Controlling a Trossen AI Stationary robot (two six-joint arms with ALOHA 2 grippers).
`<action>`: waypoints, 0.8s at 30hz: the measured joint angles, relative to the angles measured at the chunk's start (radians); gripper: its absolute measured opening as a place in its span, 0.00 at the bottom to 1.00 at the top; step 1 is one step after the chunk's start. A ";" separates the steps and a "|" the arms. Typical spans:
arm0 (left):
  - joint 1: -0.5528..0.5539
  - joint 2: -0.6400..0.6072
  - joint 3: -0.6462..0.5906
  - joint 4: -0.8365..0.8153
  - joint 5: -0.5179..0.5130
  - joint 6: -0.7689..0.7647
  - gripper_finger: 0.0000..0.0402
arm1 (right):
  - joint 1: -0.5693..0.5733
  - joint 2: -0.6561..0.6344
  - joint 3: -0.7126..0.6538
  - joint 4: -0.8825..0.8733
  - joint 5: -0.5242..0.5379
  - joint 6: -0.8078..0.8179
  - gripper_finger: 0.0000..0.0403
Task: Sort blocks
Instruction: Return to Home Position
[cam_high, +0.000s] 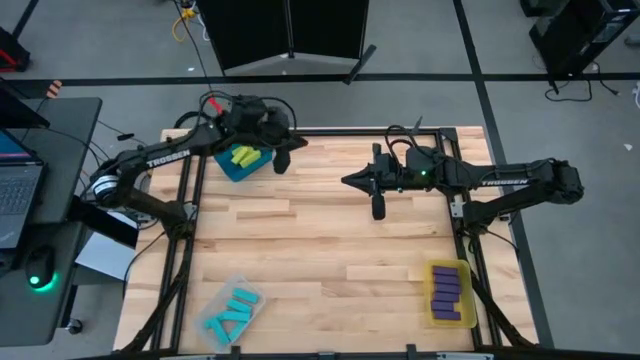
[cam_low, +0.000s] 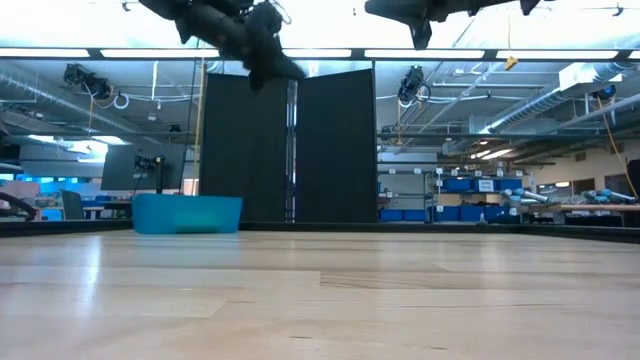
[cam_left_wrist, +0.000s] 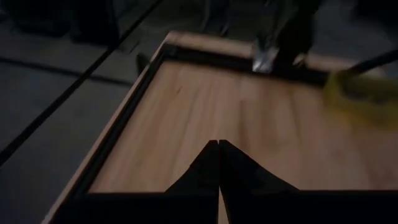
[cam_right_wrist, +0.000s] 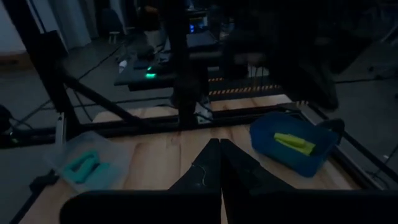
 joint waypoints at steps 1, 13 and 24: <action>-0.012 0.000 0.000 0.027 0.011 -0.016 0.03 | -0.003 -0.001 -0.007 0.001 -0.009 -0.002 0.01; -0.104 -0.021 -0.001 0.210 0.037 -0.073 0.01 | -0.015 -0.217 -0.263 0.069 -0.014 -0.006 0.01; -0.128 -0.038 -0.001 0.255 0.015 -0.096 0.01 | -0.030 -0.526 -0.614 0.179 -0.012 0.066 0.01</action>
